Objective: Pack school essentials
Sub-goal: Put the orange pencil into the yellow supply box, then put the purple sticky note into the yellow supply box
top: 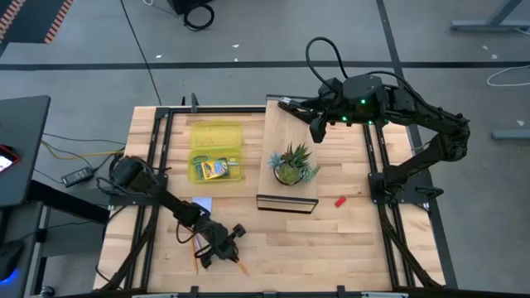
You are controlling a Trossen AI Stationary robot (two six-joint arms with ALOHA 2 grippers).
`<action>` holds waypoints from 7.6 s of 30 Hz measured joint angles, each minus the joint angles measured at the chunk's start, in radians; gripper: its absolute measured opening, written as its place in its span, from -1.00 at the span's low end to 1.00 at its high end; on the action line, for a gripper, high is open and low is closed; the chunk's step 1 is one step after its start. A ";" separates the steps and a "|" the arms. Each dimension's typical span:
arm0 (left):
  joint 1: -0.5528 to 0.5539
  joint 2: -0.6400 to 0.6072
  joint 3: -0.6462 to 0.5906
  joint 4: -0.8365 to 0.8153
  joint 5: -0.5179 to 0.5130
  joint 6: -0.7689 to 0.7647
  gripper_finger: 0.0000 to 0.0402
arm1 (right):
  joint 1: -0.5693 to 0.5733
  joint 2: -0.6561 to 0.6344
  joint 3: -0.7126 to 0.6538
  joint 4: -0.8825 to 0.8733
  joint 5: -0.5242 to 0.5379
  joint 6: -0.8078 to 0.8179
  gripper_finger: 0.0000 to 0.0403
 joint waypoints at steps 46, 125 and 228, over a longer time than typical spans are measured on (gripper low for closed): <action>0.767 -0.748 -0.181 -0.690 -0.128 0.051 -0.96 | 0.041 0.000 0.000 0.018 -0.015 0.021 -0.06; 0.099 -0.614 -0.045 -1.103 -0.451 -0.566 -0.09 | 0.040 0.000 0.000 0.016 -0.014 -0.007 -0.06; -0.073 -0.524 0.157 -1.267 -0.680 -0.548 -1.00 | 0.040 0.000 0.000 0.021 -0.016 -0.010 -0.06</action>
